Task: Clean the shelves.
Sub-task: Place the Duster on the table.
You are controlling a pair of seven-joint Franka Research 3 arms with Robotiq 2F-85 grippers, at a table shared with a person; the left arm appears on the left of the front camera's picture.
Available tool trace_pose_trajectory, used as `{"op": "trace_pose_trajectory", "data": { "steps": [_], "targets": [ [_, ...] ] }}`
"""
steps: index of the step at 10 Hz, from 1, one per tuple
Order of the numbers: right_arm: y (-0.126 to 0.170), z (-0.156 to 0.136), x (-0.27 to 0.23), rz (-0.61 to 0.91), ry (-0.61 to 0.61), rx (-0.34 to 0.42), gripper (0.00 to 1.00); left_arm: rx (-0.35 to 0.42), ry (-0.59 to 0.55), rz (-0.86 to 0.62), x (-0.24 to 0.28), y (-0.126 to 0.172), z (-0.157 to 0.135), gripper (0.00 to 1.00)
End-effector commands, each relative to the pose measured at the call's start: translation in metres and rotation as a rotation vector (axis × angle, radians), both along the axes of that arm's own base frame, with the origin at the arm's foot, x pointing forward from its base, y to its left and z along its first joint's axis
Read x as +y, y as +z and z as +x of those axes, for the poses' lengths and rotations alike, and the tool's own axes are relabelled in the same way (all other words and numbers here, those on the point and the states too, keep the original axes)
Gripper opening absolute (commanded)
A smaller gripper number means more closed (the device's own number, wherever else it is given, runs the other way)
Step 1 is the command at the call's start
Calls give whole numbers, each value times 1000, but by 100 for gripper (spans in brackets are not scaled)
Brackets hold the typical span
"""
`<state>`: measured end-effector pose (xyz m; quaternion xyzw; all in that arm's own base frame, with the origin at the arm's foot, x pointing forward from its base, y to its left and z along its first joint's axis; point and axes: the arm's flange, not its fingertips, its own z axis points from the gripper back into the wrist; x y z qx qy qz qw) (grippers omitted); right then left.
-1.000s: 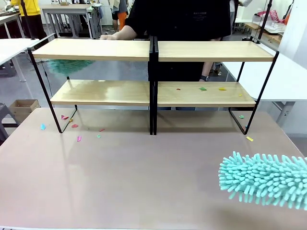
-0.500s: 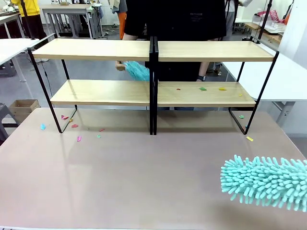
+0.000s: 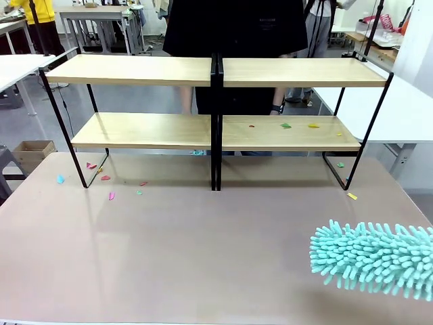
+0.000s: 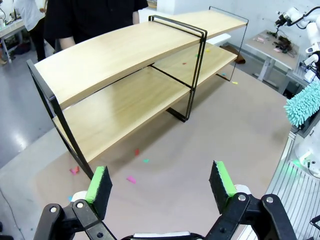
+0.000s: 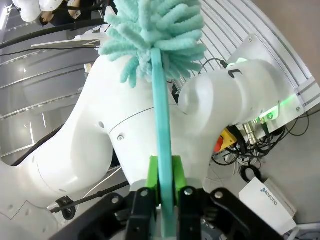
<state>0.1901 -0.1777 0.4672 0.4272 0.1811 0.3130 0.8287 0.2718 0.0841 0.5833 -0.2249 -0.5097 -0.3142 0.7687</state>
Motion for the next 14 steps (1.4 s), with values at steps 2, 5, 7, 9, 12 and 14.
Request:
{"op": "trace_pose_trajectory", "data": {
  "steps": [2,5,7,9,12,14],
  "targets": [
    [2,-3,1,25,11,-21,13,2,2,3,0,-1,0,100],
    [2,-3,1,25,11,-21,13,2,2,3,0,-1,0,100],
    [2,-3,1,25,11,-21,13,2,2,3,0,-1,0,100],
    [0,0,0,1,1,-2,13,2,2,3,0,-1,0,100],
    [15,77,46,27,185,-150,13,247,-255,-68,-50,-47,27,100],
    [3,145,67,69,167,-147,13,624,-330,-253,-71,-121,38,100]
  ]
}}
